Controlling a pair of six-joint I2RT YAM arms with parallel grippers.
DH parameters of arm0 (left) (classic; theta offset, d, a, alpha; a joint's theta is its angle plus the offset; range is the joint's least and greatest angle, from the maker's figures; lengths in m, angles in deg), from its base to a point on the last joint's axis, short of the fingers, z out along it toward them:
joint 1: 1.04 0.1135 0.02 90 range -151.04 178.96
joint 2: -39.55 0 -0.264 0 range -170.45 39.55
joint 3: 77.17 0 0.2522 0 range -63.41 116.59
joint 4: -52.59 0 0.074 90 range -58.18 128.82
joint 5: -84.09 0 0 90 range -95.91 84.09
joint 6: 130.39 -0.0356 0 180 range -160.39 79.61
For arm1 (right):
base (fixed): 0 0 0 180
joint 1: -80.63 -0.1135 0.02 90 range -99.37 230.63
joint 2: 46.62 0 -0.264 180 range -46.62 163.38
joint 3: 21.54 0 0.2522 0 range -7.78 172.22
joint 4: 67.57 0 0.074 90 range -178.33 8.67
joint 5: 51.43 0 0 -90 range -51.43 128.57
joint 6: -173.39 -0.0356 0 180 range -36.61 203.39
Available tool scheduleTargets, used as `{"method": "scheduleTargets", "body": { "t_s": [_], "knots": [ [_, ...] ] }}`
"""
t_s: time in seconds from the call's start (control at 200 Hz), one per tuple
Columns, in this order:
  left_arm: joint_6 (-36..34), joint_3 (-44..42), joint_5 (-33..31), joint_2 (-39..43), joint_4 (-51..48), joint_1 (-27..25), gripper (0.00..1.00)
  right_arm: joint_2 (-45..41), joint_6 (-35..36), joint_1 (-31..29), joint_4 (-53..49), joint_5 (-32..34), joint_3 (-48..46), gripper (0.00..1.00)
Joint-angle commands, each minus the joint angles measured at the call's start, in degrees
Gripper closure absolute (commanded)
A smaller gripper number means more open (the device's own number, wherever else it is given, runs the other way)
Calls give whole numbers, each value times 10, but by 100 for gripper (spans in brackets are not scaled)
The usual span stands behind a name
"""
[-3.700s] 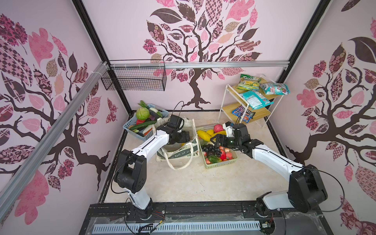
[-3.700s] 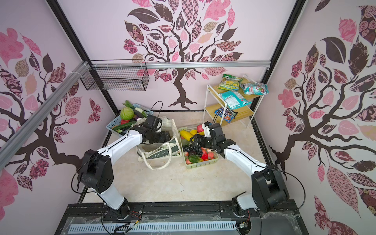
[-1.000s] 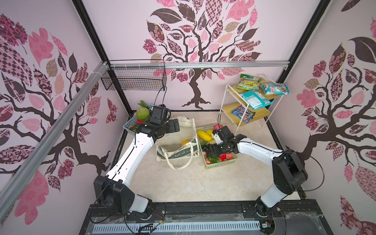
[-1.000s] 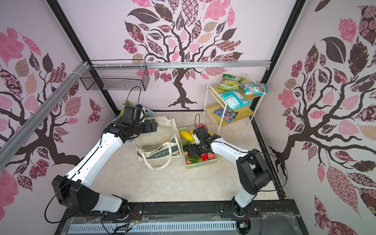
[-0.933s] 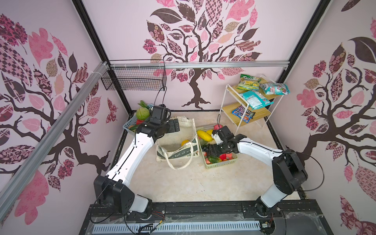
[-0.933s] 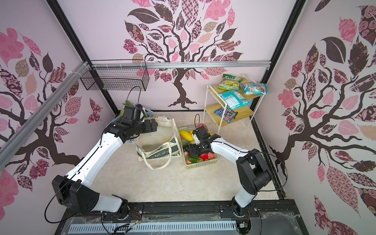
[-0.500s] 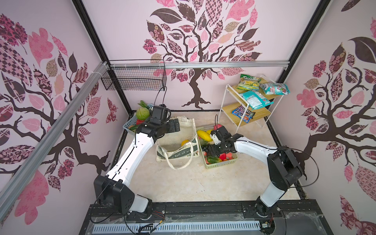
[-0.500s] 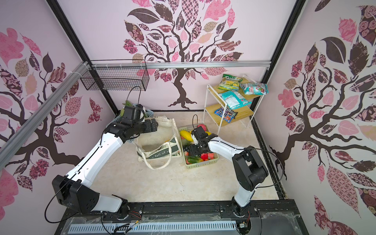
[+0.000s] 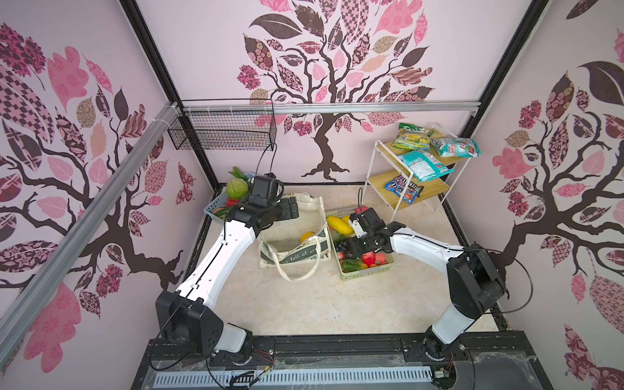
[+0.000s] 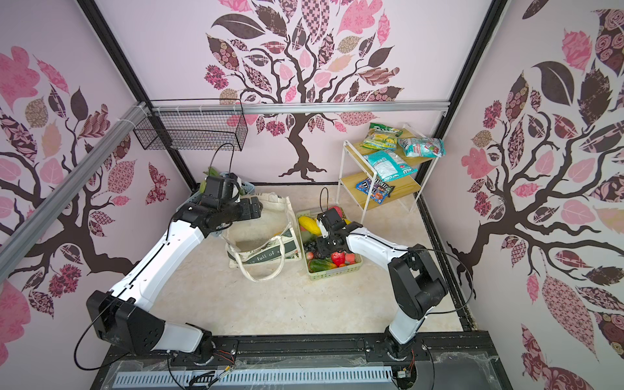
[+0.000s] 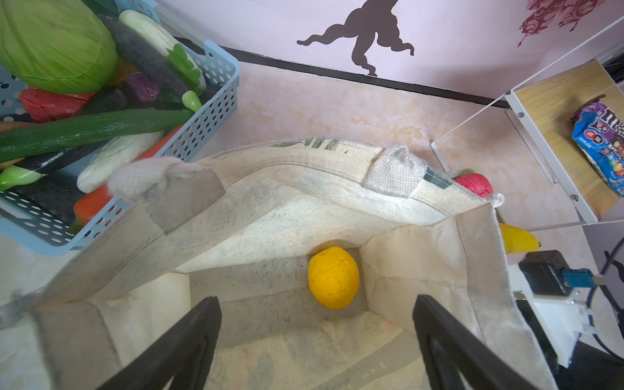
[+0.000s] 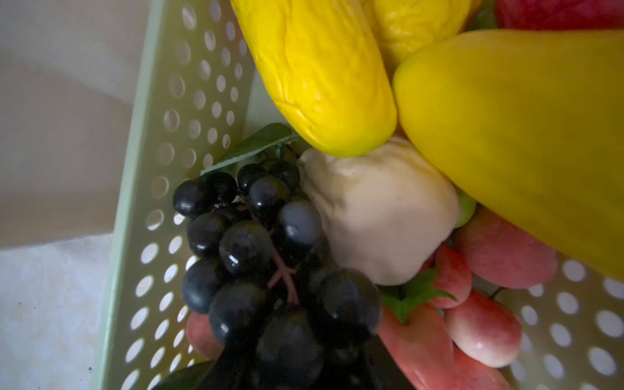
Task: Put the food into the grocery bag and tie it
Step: 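Close the right gripper on the black grape bunch in the basket, then lift the black grapes with the right gripper toward the left gripper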
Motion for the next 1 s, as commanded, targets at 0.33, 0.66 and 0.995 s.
{"method": "scheduleTargets", "body": {
  "t_s": [0.33,0.66,0.995],
  "knots": [
    [-10,-7,26,31,-1,1,7,-69,-21,2,-2,-2,14,64],
    [-35,11,68,43,-12,-9,7,-94,-22,2,-14,-7,44,64],
    [-69,33,70,49,-11,-87,8,-119,-17,2,-24,0,68,64]
  ]
}}
